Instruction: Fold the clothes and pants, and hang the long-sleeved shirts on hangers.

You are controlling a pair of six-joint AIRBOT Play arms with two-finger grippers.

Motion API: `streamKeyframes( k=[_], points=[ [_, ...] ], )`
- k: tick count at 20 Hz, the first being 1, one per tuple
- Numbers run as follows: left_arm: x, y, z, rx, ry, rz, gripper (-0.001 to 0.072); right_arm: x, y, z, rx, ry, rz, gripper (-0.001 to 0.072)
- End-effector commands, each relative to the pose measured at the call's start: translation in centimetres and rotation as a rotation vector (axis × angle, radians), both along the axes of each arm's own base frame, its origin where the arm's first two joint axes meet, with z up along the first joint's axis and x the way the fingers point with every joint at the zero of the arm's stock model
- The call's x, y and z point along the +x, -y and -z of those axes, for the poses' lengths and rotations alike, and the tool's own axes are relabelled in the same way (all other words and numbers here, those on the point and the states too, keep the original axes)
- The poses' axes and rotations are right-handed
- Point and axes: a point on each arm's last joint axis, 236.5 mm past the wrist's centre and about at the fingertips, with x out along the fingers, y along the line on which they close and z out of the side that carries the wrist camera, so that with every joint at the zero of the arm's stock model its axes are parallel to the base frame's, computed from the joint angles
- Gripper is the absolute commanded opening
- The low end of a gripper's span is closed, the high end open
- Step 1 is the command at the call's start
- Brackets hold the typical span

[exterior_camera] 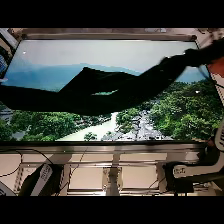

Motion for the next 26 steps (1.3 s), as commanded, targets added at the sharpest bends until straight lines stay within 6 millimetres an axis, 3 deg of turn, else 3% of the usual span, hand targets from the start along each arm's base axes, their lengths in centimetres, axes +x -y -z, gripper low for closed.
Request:
streamKeyframes(
  k=[1,5,10,12,14,18,21,24,26],
  points=[
    [-0.2,-1.5,-0.7,0.016,0.035,-0.04,0.0021,-3.7,6.7,-1.8,0.006,0.025,0.199,0.0025],
    [-1.3,-4.1,-0.3,0.011,0.032,-0.115,0.0021,-6.5,11.3,1.9,0.061,-0.063,0.347,0.0024],
    [-0.9,-3.8,2.4,0.008,-0.06,-0.037,0.0021,-10.7,12.7,10.8,0.068,-0.307,0.394,0.0025],
    [-0.9,-3.9,2.5,0.007,-0.063,-0.039,0.0021,-12.8,13.5,13.3,0.013,-0.399,0.382,0.0024],
    [-0.8,-3.9,2.4,0.009,-0.058,-0.04,0.0021,-13.7,14.6,13.5,-0.028,-0.411,0.383,0.0025],
    [-0.5,-3.0,1.8,0.08,-0.054,0.057,0.0021,-14.3,17.9,10.0,-0.096,-0.259,0.472,0.0024],
    [0.2,-1.1,1.9,0.079,-0.039,0.166,0.0022,-15.2,18.0,8.9,-0.101,-0.246,0.501,0.0024],
    [-0.7,0.1,4.8,0.039,-0.114,0.224,0.0022,-16.2,17.2,10.8,-0.065,-0.31,0.508,0.0025],
    [-2.0,0.2,7.9,0.009,-0.203,0.226,0.0021,-17.6,16.9,13.1,-0.053,-0.385,0.524,0.0024]
  ],
)
